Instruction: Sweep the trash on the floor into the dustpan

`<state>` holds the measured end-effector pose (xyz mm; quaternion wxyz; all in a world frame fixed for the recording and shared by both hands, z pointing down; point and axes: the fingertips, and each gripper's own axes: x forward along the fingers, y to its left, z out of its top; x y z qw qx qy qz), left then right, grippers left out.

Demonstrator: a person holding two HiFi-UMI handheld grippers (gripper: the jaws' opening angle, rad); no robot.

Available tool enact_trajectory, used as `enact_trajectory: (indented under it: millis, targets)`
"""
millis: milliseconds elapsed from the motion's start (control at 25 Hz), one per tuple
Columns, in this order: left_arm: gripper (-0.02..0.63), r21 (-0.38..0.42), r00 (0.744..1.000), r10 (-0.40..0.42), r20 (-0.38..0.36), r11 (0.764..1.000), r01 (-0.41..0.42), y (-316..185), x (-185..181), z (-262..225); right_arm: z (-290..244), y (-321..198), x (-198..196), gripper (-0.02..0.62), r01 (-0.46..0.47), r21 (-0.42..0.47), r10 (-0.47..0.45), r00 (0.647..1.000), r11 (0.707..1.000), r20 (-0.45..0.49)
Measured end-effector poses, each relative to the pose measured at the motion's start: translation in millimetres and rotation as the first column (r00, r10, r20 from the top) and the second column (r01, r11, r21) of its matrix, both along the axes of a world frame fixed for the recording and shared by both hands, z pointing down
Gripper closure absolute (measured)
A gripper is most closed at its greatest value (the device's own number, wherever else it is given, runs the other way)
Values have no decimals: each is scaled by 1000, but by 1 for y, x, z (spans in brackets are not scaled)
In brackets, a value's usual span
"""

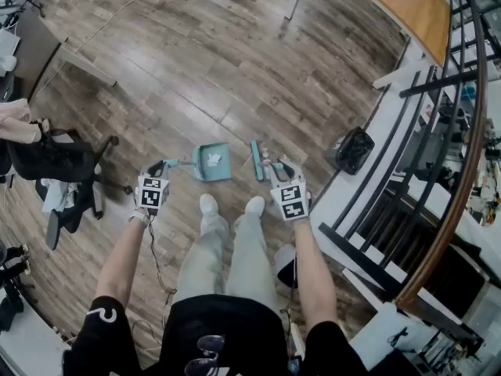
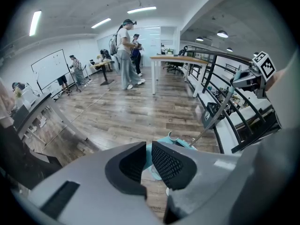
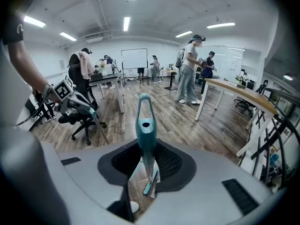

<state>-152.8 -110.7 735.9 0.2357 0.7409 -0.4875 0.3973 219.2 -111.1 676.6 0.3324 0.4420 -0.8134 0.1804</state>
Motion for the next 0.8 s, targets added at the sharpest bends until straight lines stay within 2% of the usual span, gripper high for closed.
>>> enact_trajectory:
  millis: [280,600,800]
  targets:
    - [581,-5,999,-22,24,1000,22,-4,-2,-2,-27,-19,23,511,-20,59,19,1000,998,16]
    - [601,-4,997,-49,63,999,49,-8,0,0,-55,-33,97,511,-105,121,108,994,987,-20]
    - [604,2,995,-67,77,998,67,-14,2,-1,-48,-27,138,511,-129,121,141,985,984,-97]
